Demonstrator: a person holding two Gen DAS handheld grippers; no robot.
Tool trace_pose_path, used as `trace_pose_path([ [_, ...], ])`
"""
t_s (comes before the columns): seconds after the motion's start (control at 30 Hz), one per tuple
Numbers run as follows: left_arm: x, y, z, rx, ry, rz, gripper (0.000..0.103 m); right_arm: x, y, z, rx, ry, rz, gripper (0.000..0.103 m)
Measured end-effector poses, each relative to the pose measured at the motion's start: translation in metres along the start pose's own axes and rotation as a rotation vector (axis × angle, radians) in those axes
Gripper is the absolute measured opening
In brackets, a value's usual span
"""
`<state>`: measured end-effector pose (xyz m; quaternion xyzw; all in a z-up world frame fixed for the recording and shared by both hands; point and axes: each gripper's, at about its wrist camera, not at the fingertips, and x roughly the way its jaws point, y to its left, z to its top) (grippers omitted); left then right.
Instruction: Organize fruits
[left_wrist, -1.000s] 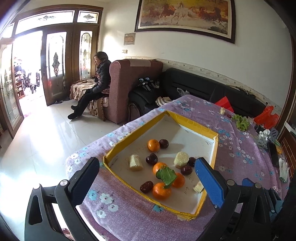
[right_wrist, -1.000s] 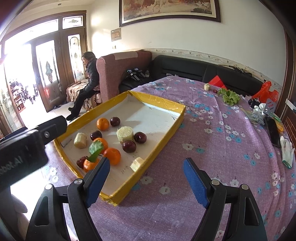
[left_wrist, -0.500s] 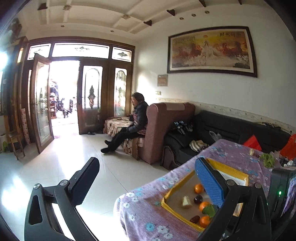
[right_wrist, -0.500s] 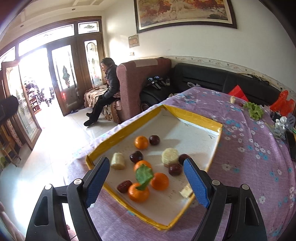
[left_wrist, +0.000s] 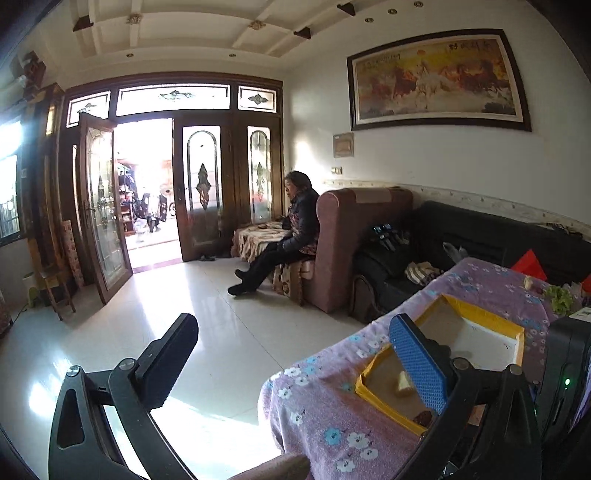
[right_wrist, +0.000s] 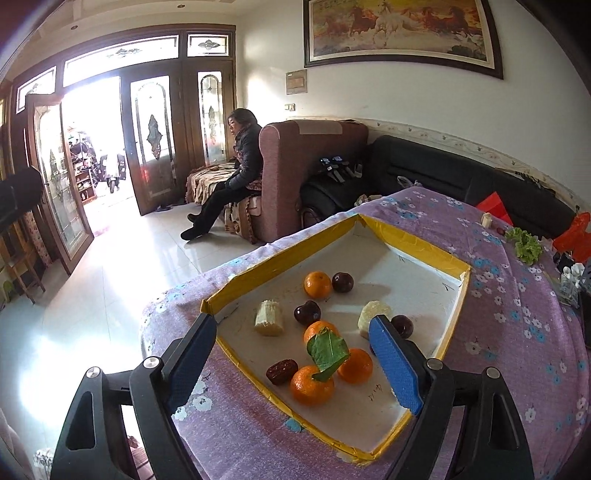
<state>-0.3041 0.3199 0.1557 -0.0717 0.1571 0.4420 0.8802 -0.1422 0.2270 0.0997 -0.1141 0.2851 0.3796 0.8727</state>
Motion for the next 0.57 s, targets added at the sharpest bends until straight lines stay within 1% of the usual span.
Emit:
trace_pose_path([
  [0.07,0.01,0.001,-0.003,-0.018,0.04,-0.018,0.103,0.002,0.002,-0.002,-0.007,0.005,0.0,0.089],
  [0.17,0.015,0.007,-0.008,-0.034,0.081,-0.034,0.103,0.004,0.006,-0.004,-0.02,0.014,-0.002,0.089],
  [0.43,0.025,0.02,-0.012,-0.057,0.146,-0.01,0.103,0.018,0.017,-0.007,-0.039,0.04,0.018,0.089],
  [0.5,0.028,0.018,-0.012,-0.059,0.166,-0.023,0.103,0.02,0.018,-0.008,-0.045,0.042,0.019,0.089],
  [0.57,0.035,0.012,-0.011,-0.051,0.208,-0.037,0.103,0.021,0.018,-0.007,-0.043,0.05,0.017,0.089],
])
